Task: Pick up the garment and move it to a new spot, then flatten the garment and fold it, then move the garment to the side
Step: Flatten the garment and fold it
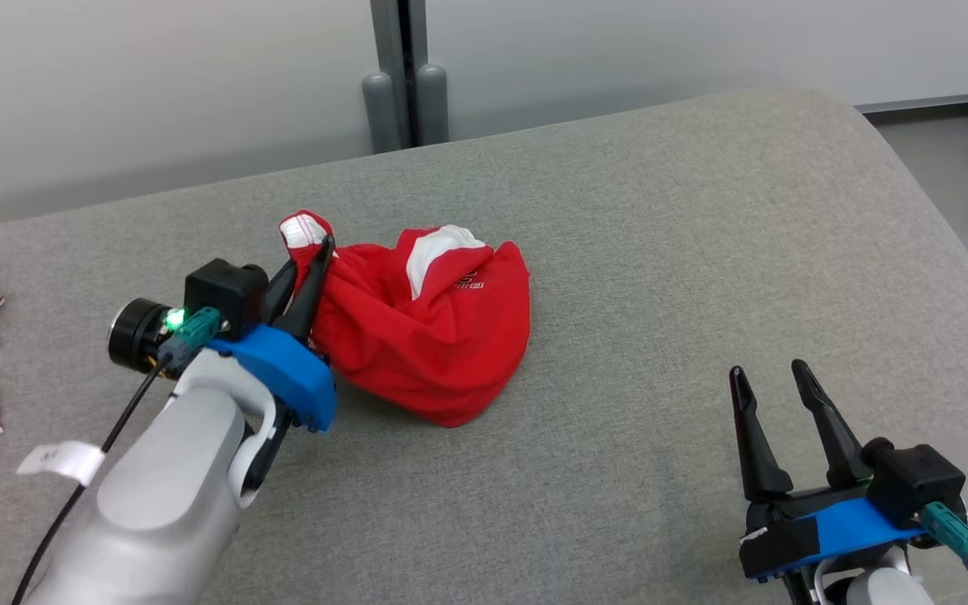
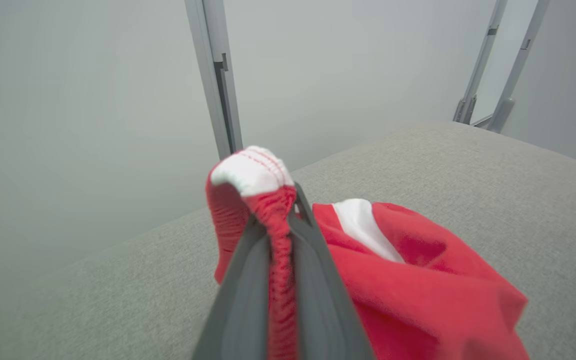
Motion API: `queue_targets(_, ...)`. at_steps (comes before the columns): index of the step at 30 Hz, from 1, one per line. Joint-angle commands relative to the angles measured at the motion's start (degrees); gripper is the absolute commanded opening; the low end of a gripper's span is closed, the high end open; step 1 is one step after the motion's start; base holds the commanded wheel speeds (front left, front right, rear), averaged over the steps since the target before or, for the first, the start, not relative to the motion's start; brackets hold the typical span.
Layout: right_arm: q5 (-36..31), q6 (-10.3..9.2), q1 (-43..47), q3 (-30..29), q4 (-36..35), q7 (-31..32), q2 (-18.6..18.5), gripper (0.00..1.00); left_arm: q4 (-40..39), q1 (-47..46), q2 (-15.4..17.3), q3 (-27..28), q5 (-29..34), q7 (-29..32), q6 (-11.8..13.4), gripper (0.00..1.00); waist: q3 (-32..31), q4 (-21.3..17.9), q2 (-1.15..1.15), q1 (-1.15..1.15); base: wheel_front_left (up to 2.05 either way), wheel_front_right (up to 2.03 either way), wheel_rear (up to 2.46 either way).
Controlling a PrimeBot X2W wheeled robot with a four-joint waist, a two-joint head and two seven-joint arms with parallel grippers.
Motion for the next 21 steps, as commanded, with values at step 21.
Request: queue_targets(21,0.4,0.03,1.9,0.0,0.5,-0.2,-0.2,1.0,-24.4,41.1,-5.1,20.0,7.1,-0.3,4.0,0.29,-3.6,9.5,0.0,0.0,0.0,0.0,0.0)
